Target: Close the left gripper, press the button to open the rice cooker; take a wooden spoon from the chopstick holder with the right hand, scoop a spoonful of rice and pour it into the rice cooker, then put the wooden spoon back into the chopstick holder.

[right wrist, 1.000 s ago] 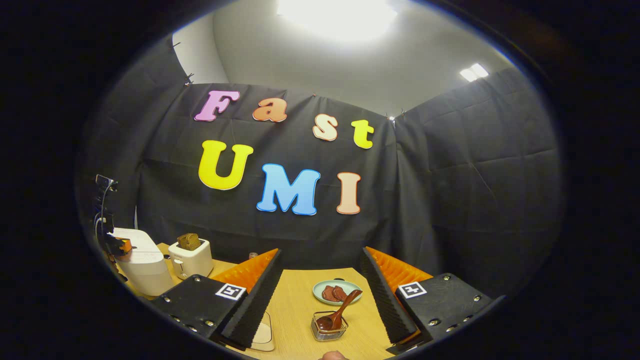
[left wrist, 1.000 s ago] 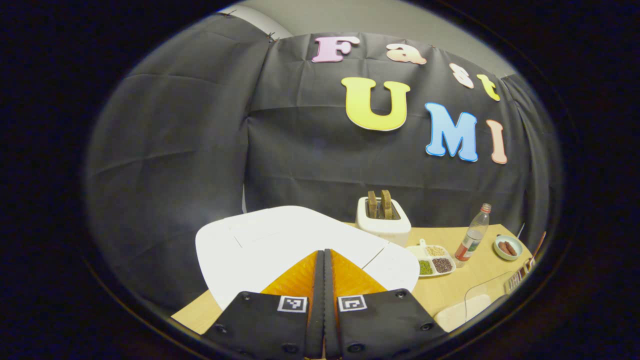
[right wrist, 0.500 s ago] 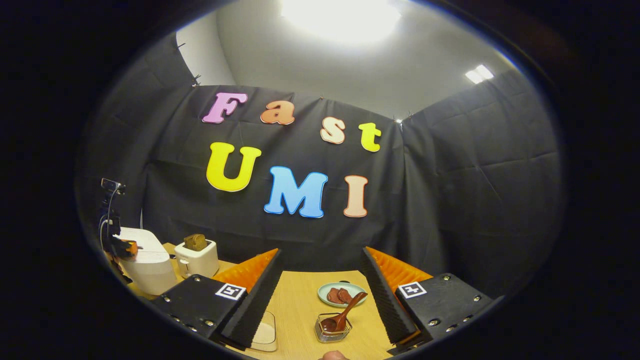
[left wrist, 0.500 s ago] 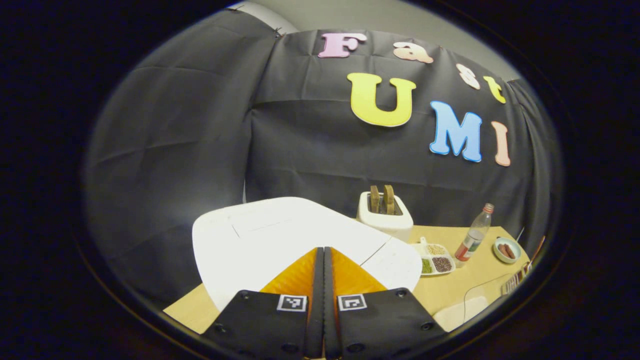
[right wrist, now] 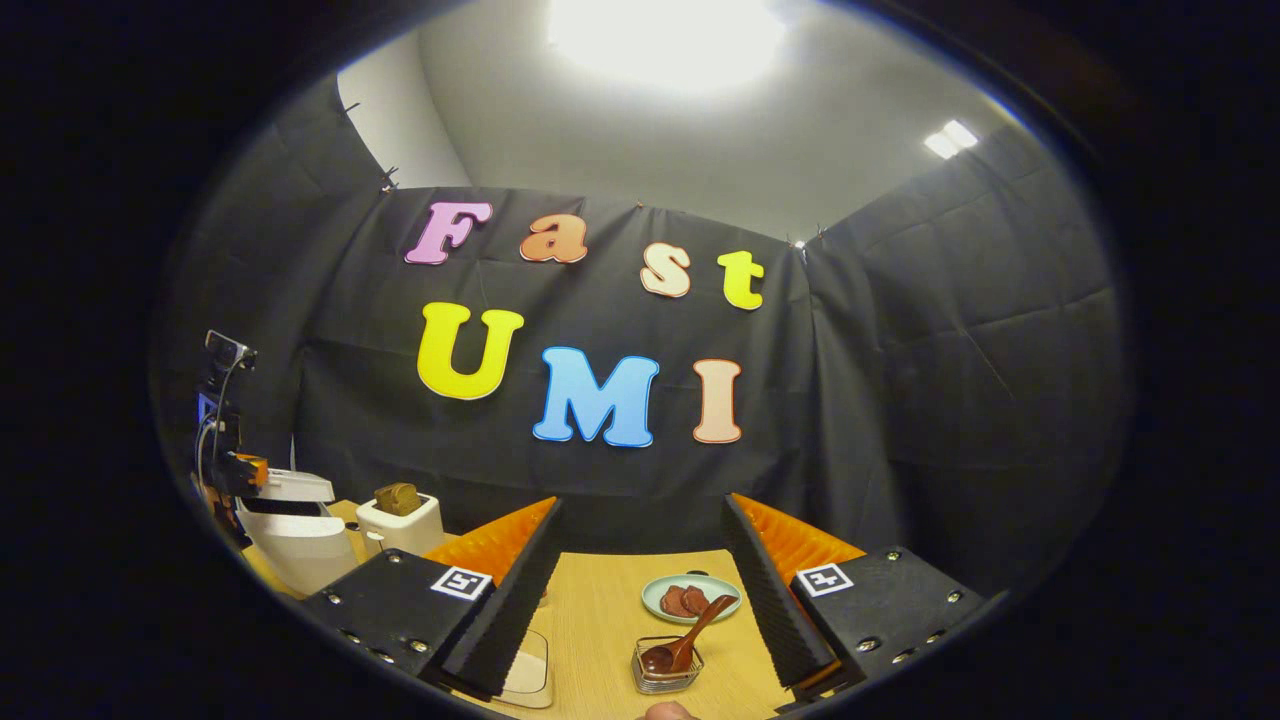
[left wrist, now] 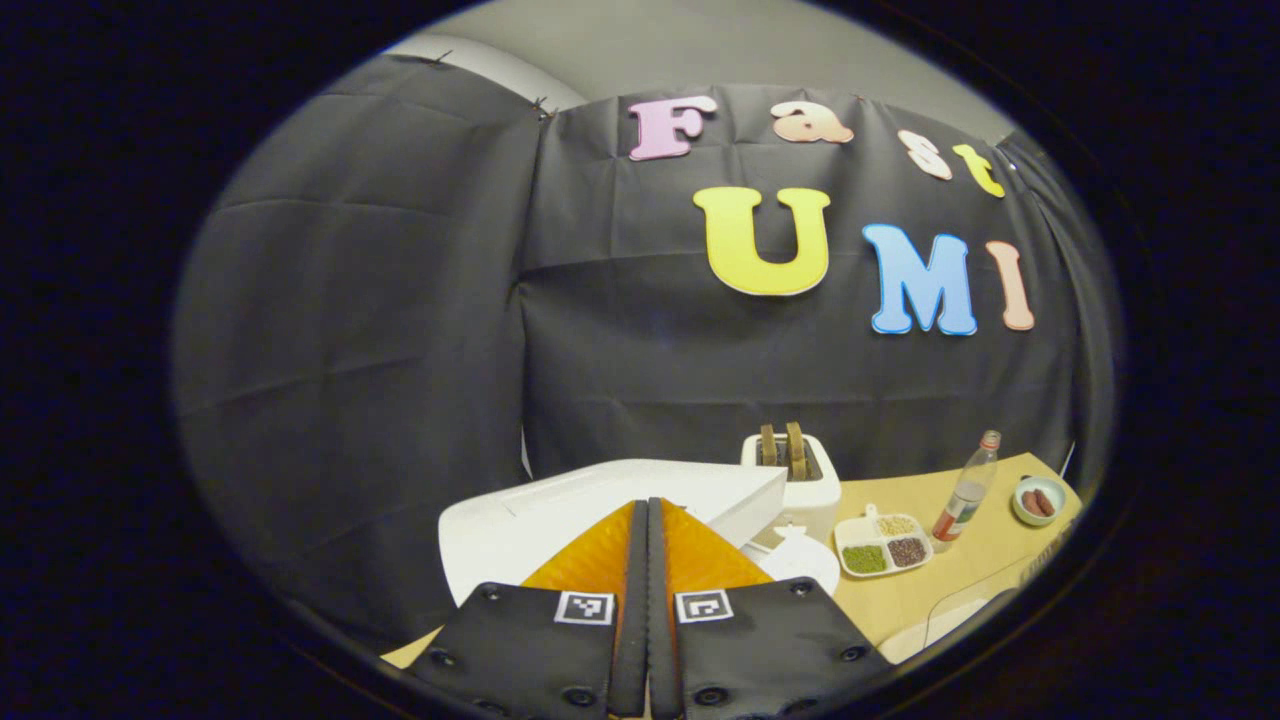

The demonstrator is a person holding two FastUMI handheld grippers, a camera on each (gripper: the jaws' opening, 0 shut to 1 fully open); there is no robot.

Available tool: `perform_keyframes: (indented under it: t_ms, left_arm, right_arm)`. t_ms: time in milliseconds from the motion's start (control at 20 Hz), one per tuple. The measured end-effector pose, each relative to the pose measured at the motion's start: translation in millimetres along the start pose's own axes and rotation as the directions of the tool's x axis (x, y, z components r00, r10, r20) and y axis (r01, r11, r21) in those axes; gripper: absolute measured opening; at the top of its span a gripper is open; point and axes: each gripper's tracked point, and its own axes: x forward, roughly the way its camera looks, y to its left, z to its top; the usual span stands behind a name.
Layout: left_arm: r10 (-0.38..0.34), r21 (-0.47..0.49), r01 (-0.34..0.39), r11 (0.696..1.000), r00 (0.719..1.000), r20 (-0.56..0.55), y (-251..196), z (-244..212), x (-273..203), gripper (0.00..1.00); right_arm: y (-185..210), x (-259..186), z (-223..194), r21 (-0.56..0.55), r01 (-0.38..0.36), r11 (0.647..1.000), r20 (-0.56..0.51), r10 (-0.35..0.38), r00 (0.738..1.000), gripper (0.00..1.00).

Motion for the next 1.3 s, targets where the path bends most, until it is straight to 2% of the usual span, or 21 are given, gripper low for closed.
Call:
perform_keyframes:
  t_ms: [150,400,450,550,750,800,850,900,950,1000,1300]
  left_arm:
    - [0.02,-0.006,-0.02,1.0,0.999,0.048,0.4,29.2,-19.9,0.08]
    - [-0.026,-0.004,0.027,1.0,0.991,0.132,-27.7,60.0,-62.9,0.09]
    - [-0.034,0.0,0.035,0.999,0.988,0.153,-34.3,67.5,-76.1,0.23]
    - [-0.052,0.013,0.051,0.999,0.978,0.204,-49.2,84.4,-98.6,0.43]
    - [-0.096,0.027,0.092,0.995,0.956,0.276,-85.4,104.5,-141.7,0.95]
    - [-0.108,0.019,0.107,0.994,0.953,0.283,-96.6,108.5,-150.8,0.96]
    - [-0.12,0.012,0.121,0.993,0.95,0.29,-105.6,111.6,-159.1,0.89]
    - [-0.127,0.006,0.131,0.991,0.946,0.297,-111.4,114.3,-166.6,0.97]
    - [-0.133,0.004,0.139,0.99,0.944,0.303,-116.8,117.5,-174.6,0.9]
    - [-0.137,0.002,0.144,0.99,0.941,0.311,-121.4,119.4,-181.5,0.98]
    - [-0.144,0.016,0.146,0.989,0.94,0.31,-131.5,121.7,-212.9,0.98]
  right_arm:
    - [-10.8,2.9,-1.3,0.019,-0.007,1.0,0.005,0.007,1.0,0.95]
    - [-34.2,12.6,-4.8,0.051,-0.005,0.999,0.008,0.005,1.0,0.95]
    - [-39.2,16.1,-6.8,0.053,-0.005,0.999,0.007,0.005,1.0,0.95]
    - [-48.1,22.3,-11.5,0.056,-0.005,0.998,0.004,0.005,1.0,0.95]
    - [-61.4,39.6,-22.7,0.062,-0.013,0.998,-0.003,0.014,1.0,0.95]
    - [-64.5,44.3,-27.2,0.061,-0.015,0.998,-0.008,0.016,1.0,0.95]
    - [-67.7,49.0,-32.5,0.062,-0.017,0.998,-0.016,0.018,1.0,0.95]
    - [-70.6,55.0,-37.4,0.066,-0.019,0.998,-0.024,0.021,0.999,0.95]
    - [-73.1,60.9,-42.1,0.072,-0.022,0.997,-0.033,0.025,0.999,0.95]
    - [-76.8,66.7,-47.0,0.078,-0.021,0.997,-0.041,0.024,0.999,0.95]
    - [-87.8,99.4,-81.9,0.132,-0.034,0.991,-0.103,0.048,0.994,0.95]
